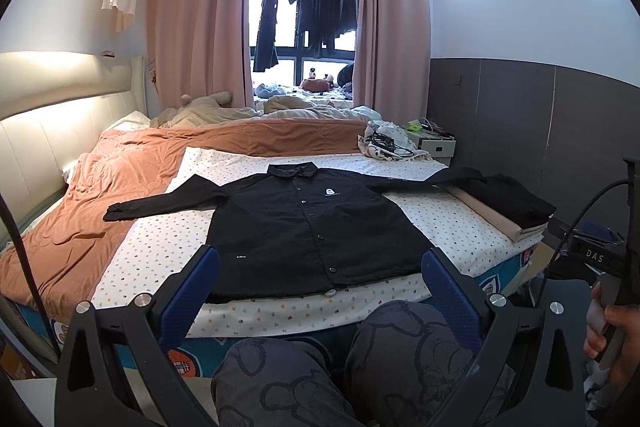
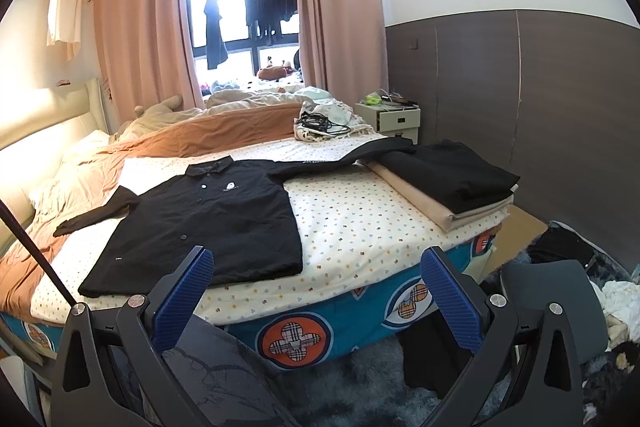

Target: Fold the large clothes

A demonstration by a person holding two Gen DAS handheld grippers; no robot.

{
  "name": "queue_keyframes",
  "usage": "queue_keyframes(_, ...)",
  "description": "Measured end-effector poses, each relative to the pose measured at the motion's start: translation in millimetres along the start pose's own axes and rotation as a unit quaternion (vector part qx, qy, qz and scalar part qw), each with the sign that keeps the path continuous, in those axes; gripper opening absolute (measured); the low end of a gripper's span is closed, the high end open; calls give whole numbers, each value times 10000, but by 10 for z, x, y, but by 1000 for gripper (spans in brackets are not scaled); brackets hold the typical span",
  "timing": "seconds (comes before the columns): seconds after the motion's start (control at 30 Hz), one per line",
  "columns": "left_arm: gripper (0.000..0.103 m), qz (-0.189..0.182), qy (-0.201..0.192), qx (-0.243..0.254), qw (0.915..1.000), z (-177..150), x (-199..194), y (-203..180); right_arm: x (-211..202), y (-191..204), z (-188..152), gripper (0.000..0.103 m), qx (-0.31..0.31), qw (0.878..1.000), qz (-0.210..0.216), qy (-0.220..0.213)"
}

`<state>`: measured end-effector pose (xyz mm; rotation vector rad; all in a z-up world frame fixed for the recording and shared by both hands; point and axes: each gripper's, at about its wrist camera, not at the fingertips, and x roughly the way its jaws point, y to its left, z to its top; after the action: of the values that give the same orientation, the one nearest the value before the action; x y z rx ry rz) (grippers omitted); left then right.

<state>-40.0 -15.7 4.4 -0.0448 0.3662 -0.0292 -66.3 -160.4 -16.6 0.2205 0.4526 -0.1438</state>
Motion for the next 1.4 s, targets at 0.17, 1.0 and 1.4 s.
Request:
queue_keyframes(0.17,103,0,-42,-8,10000,-3,-32,-6,-28,-19,-8,103,-35,10000,-21,2)
queue_keyframes(1.0,103,243,82,-23,9997,190,196,196,271,40,93,103,54,9997,170,169)
queue_keyframes(1.4,103,639,-38,-321,9974,612,514,768,845,536,623,103,-102,9967,806,83)
